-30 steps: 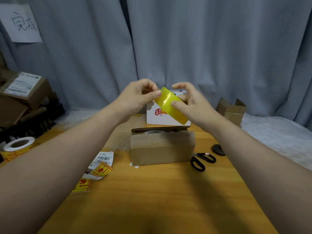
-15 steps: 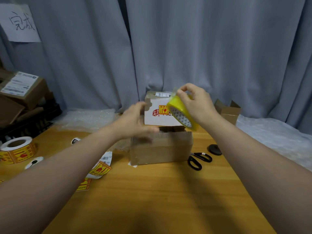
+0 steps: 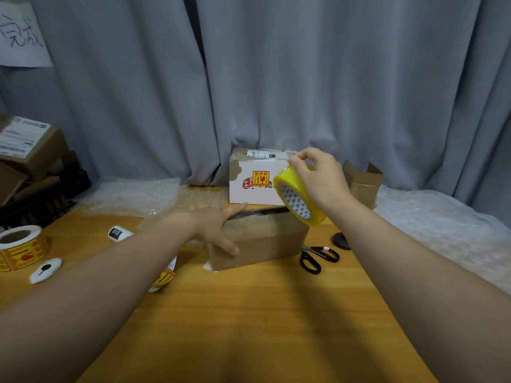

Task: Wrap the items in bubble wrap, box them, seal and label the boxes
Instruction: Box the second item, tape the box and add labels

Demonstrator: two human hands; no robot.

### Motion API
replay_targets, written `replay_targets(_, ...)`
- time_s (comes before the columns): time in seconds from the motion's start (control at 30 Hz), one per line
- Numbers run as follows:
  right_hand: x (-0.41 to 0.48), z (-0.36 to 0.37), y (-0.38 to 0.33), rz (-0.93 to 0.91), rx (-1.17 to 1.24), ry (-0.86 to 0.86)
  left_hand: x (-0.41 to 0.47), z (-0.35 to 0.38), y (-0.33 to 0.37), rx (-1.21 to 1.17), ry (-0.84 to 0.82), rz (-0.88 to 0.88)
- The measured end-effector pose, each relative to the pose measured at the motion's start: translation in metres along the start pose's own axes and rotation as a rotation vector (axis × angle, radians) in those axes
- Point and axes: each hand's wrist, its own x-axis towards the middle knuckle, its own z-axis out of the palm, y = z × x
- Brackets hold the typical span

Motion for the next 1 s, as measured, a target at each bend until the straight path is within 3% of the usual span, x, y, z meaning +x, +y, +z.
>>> replay_targets(0.1,-0.006,0.003,0.004,0.026,-0.019,0.03,-0.005,0.001,0.006,-0.065,0.126,0.082)
replay_targets(0.23,-0.013,0.003,0.007,0.032,-0.041,0.085,-0.018,-0.02,0.009,0.141,0.268,0.123)
replay_targets(0.47,-0.015,-0.002,0.003,0.022,-0.168,0.038,-0.049,-0.046,0.02,0.266,0.187,0.169)
replay_targets(0.8,-0.019,-0.018,0.007,-0.096,-0.328,-0.105,-0.042,-0.01,0.016,0.007,0.105,0.247)
replay_targets(1.0,-0.014,-0.013,0.003,-0.267,-0.539,-0.382,-0.016,0.025,0.006,0.073,0.088,0.245)
